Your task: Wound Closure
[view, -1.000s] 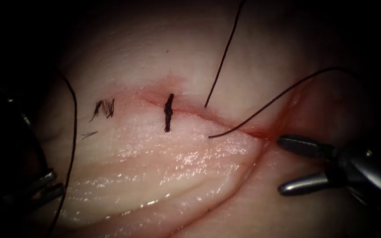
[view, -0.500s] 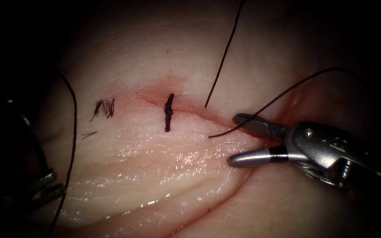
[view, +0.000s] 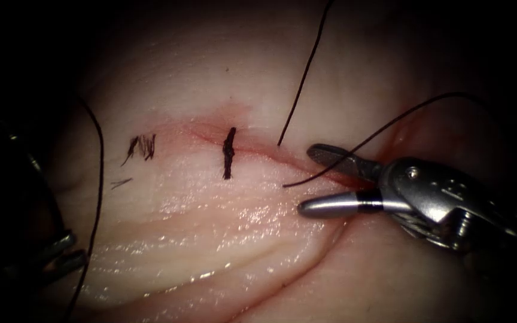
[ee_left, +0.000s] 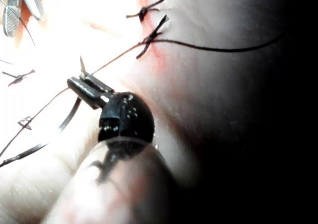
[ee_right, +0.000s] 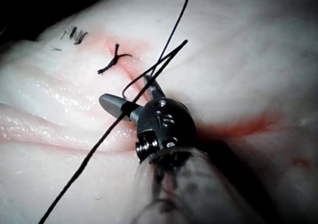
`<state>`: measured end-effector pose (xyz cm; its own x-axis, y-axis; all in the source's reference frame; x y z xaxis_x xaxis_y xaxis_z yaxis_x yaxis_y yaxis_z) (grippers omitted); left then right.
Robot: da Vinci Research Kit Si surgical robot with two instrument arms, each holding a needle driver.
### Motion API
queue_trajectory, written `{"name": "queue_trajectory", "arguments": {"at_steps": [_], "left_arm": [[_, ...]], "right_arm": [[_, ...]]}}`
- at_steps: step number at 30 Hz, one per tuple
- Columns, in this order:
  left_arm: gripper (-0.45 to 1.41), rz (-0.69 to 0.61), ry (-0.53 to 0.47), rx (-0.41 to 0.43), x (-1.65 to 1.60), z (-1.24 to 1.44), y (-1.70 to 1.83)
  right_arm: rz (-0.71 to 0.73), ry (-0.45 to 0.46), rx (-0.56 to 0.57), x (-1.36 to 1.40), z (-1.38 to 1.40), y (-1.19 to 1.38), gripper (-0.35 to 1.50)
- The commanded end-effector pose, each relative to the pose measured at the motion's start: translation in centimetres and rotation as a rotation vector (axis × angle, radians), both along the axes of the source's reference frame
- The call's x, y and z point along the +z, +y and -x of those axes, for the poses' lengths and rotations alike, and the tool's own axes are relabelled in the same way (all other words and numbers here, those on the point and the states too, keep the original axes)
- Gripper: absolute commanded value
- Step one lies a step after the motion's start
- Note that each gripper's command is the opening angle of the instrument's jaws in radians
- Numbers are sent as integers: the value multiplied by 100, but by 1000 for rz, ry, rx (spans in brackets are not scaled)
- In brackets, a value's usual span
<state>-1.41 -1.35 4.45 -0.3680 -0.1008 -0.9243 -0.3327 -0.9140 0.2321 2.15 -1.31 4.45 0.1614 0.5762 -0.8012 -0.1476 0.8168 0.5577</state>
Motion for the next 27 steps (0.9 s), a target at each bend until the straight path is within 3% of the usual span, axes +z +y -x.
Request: {"name": "queue_trajectory", "arguments": {"at_steps": [1, 2, 3, 4, 5, 15, 21, 23, 27], "left_arm": [[-45, -1, 0, -2, 6, 6, -1], [-45, 0, 0, -2, 7, 6, -2], [-45, 0, 0, -2, 7, 6, -2], [-45, 0, 0, -2, 7, 6, -2], [-45, 0, 0, -2, 7, 6, -2], [-45, -11, 7, -8, 5, 15, 8], [-45, -56, 43, 19, 2, 34, 30], [-45, -89, 85, 43, 5, 34, 45], [-45, -102, 114, 44, 5, 31, 76]], "right_arm": [[17, 11, 4, -3, -10, 3, 66], [34, 15, 6, -5, -10, 3, 47], [39, 18, 7, -7, -10, 3, 15], [56, 18, 4, -8, -9, 3, -30], [85, 18, 0, -8, -9, 2, -35], [204, -11, -40, -12, -2, -15, -35], [298, -14, -84, -41, -3, -35, -35], [372, -72, -107, -58, -5, -47, -35], [409, -90, -132, -72, -10, -58, -35]]}}
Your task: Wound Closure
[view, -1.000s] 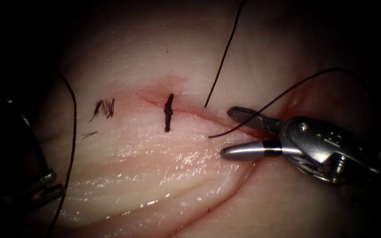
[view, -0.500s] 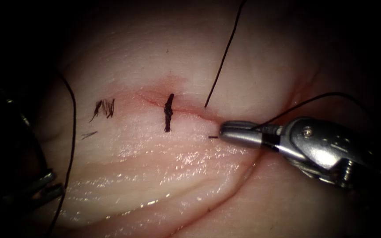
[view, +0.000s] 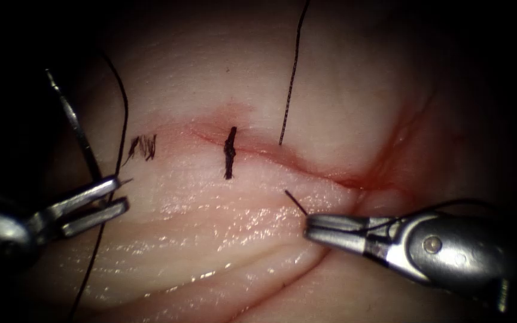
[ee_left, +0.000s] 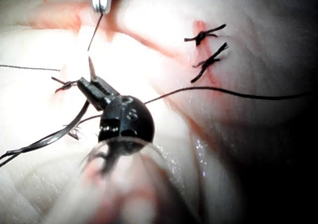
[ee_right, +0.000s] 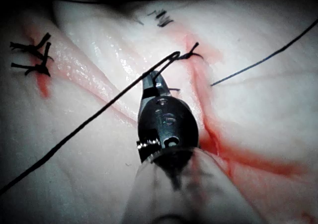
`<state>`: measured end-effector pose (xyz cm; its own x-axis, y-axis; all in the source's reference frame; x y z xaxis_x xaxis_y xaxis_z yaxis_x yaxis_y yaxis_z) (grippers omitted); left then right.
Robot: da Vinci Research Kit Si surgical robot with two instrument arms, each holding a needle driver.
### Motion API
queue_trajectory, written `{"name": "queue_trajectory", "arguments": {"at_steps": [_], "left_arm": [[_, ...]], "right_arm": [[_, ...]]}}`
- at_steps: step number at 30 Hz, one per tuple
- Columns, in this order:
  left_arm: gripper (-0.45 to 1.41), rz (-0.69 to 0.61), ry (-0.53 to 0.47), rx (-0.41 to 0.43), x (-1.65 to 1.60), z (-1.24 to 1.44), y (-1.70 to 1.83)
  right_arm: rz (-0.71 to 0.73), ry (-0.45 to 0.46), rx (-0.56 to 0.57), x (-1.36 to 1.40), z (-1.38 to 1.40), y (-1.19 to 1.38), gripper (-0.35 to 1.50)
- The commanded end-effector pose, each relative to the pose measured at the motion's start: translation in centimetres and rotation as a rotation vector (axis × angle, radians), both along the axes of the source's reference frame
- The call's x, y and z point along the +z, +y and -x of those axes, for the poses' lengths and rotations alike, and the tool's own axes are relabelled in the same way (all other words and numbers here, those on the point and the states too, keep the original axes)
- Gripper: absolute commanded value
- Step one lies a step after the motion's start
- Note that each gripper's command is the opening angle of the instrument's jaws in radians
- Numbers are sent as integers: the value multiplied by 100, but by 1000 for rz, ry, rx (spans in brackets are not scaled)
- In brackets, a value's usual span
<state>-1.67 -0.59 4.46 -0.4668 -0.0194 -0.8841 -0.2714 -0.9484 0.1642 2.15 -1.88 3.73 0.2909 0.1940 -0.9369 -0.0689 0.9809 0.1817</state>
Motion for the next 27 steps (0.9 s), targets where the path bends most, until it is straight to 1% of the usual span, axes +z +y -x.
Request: {"name": "queue_trajectory", "arguments": {"at_steps": [1, 2, 3, 4, 5, 7, 12, 19, 20, 21, 24, 27], "left_arm": [[-45, 4, 5, 3, 3, 4, 9], [-45, 6, 16, 10, 0, 3, 30], [-45, 6, 16, 10, 0, 3, 30], [-45, 7, 19, -2, -1, 3, 48], [-45, 7, 19, -2, -1, 3, 48], [-45, 8, 12, -11, -1, 4, 63], [-45, -1, 24, -25, 14, 7, 93], [-45, 12, 28, -35, 54, 10, 119], [-45, 16, 32, -42, 66, 10, 124], [-45, 16, 32, -42, 66, 10, 124], [-45, 13, 36, -63, 80, 10, 129], [-45, 9, 41, -66, 92, 12, 134]], "right_arm": [[7, -1, -11, -2, -11, -3, -35], [14, -3, -15, -2, -11, -4, -35], [14, -3, -15, -2, -11, -4, -35], [14, -11, -24, -2, -12, -7, -35], [14, -11, -24, -2, -12, -7, -35], [17, -20, -38, -3, -13, -12, -35], [35, -36, -88, -11, -21, -34, -35], [42, -50, -165, -28, -30, -60, -35], [42, -47, -175, -34, -32, -64, -35], [42, -47, -175, -34, -32, -64, -35], [42, -39, -197, -43, -35, -70, -35], [48, -35, -228, -52, -40, -78, -35]]}}
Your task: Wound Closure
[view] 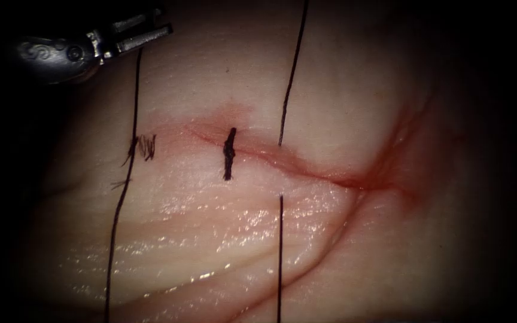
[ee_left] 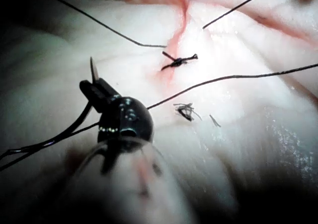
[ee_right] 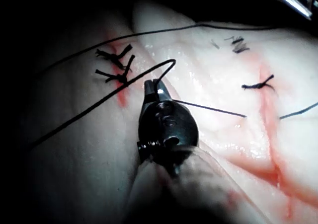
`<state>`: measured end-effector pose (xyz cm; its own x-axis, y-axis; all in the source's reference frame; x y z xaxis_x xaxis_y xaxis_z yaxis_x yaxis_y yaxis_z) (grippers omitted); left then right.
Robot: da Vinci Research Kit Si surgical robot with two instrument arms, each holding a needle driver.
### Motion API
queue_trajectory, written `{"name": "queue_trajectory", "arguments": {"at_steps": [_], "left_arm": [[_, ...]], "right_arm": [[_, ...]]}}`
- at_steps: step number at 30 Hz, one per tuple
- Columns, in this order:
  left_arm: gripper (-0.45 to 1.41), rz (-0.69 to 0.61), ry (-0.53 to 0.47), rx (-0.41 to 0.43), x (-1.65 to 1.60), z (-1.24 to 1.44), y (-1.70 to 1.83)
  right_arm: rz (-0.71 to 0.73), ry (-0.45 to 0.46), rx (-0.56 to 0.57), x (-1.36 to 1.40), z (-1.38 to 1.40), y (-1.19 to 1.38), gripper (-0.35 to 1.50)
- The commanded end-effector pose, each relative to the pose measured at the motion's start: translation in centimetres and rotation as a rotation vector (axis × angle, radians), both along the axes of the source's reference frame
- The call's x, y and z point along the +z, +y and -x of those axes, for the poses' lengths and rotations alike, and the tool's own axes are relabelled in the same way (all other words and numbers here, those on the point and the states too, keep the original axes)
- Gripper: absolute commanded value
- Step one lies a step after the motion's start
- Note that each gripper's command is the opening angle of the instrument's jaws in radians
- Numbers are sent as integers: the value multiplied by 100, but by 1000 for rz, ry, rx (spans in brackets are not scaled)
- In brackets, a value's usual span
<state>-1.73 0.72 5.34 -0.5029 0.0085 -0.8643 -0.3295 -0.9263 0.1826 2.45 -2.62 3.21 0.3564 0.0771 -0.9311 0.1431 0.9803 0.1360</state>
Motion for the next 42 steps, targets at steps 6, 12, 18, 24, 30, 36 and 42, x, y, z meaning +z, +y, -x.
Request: {"name": "queue_trajectory", "arguments": {"at_steps": [6, 12, 18, 24, 30, 36, 42], "left_arm": [[-45, 0, 7, 1, 15, 10, 9], [-45, 3, 17, 1, 11, 7, -4], [-45, 2, 18, 1, 8, 6, -9], [-45, -9, 40, 20, 9, 0, -34], [-45, -14, 43, 28, 3, -6, -40], [-45, -13, 45, 24, 3, -4, -40], [-45, -13, 40, 27, 4, -1, -40]], "right_arm": [[7, 6, -52, -11, -16, -21, -35], [7, 19, -95, -19, -17, -33, -35], [2, 53, -134, -25, -15, -38, -25], [39, 54, 54, -24, 0, 7, 148], [218, -14, 90, -18, 26, 69, 148], [291, -41, 146, -1, 42, 103, 148], [315, -41, 175, 35, 43, 115, 148]]}}
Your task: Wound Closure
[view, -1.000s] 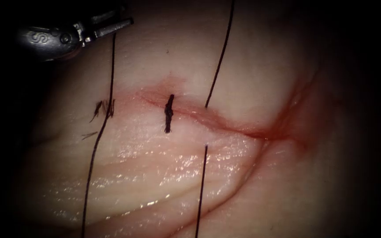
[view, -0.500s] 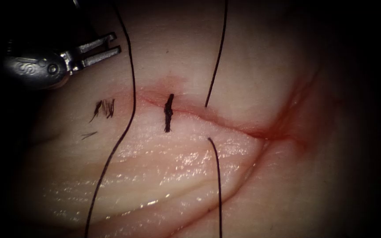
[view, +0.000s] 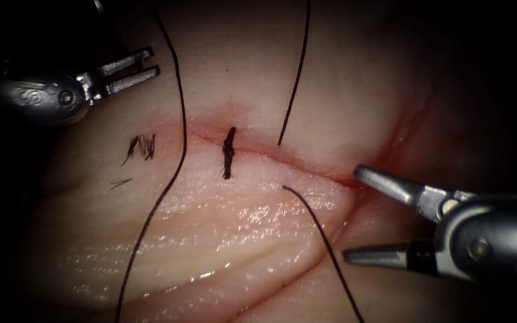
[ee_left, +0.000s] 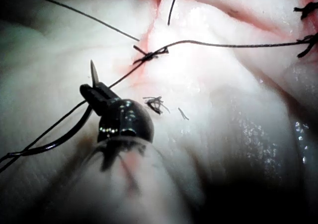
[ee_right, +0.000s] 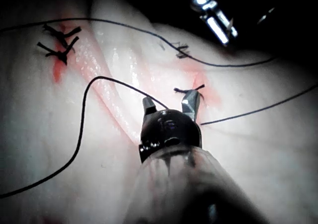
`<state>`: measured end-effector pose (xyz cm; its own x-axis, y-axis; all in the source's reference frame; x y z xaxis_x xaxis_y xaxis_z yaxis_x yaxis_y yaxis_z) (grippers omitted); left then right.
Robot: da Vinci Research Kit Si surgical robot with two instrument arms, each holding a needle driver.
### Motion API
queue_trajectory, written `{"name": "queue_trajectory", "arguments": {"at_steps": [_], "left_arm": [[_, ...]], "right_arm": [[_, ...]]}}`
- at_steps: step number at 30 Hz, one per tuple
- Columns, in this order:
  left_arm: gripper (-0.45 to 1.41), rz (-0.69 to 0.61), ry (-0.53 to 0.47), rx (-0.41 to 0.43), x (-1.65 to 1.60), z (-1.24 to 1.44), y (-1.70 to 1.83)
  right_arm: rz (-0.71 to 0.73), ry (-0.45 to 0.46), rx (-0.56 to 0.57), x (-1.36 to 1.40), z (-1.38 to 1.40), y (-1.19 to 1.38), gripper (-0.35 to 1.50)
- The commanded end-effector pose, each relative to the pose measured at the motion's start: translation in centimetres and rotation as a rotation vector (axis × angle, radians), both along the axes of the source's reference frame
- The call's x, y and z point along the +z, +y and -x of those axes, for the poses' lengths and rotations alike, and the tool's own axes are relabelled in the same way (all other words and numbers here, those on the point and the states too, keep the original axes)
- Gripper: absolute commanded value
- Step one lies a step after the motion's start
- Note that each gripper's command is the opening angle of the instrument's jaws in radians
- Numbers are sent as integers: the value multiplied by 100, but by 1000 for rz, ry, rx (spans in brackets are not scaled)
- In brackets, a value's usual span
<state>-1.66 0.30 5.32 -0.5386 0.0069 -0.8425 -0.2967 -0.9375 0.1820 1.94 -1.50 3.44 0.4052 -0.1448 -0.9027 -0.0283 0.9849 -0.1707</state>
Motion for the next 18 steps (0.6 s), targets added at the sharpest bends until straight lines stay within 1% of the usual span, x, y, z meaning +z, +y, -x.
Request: {"name": "queue_trajectory", "arguments": {"at_steps": [1, 3, 7, 9, 10, 12, 13, 14, 15, 16, 17, 18], "left_arm": [[-45, 2, -2, 0, 5, 6, 2], [-45, 1, -3, 1, 5, 7, 2], [-45, 1, -3, 0, 6, 8, 2], [-45, 2, -4, 1, 6, 8, 1], [-45, 2, -4, 1, 6, 8, 1], [-45, 3, -4, 1, 6, 9, 1], [-45, 2, -6, 2, 6, 9, 1], [-45, 2, -6, 2, 6, 9, 1], [-45, 2, -6, 2, 7, 10, 1], [-45, 2, -8, 3, 7, 11, 2], [-45, 1, -6, 4, 7, 11, 2], [-45, 0, -7, 6, 7, 12, 2]], "right_arm": [[4, 5, 1, 11, -7, 4, 148], [9, 14, -11, 26, -11, 2, 148], [31, 8, -42, 51, -24, -9, 148], [30, 17, -43, 63, -34, -14, 143], [30, 17, -43, 63, -34, -14, 143], [34, 23, -48, 68, -37, -16, 135], [37, 22, -46, 70, -40, -16, 116], [37, 22, -46, 70, -40, -16, 116], [37, 21, -45, 71, -40, -16, 108], [36, 24, -47, 72, -41, -15, 93], [34, 26, -55, 72, -41, -15, 68], [31, 24, -64, 72, -41, -14, 29]]}}
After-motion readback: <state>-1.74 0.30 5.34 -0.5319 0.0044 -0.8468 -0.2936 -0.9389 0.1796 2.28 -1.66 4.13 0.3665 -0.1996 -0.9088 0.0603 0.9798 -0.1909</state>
